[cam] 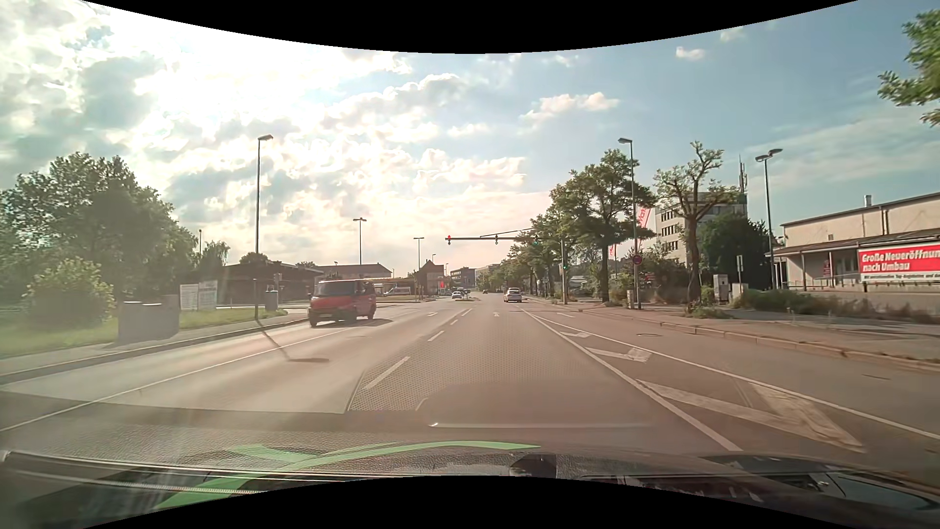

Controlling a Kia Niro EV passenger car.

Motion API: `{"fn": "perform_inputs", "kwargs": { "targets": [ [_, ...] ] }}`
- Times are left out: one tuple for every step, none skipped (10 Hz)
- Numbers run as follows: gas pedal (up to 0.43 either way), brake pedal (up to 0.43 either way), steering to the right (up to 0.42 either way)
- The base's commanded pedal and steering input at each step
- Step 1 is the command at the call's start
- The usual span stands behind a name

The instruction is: Follow the waypoints while adhering to traffic rules and regulations

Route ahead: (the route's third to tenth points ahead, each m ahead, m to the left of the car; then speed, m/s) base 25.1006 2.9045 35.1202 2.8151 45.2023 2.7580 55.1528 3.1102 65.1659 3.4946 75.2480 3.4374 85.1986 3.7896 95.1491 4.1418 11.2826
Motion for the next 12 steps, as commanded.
{"fn": "perform_inputs", "kwargs": {
  "targets": [
    [0.15, 0.0, -0.001],
    [0.15, 0.0, -0.002],
    [0.15, 0.0, -0.001],
    [0.15, 0.0, -0.001],
    [0.157, 0.0, -0.002],
    [0.157, 0.0, -0.001],
    [0.169, 0.0, -0.001],
    [0.169, 0.0, -0.001],
    [0.169, 0.0, -0.001],
    [0.169, 0.0, -0.001],
    [0.169, 0.0, -0.001],
    [0.169, 0.0, -0.001]
  ]
}}
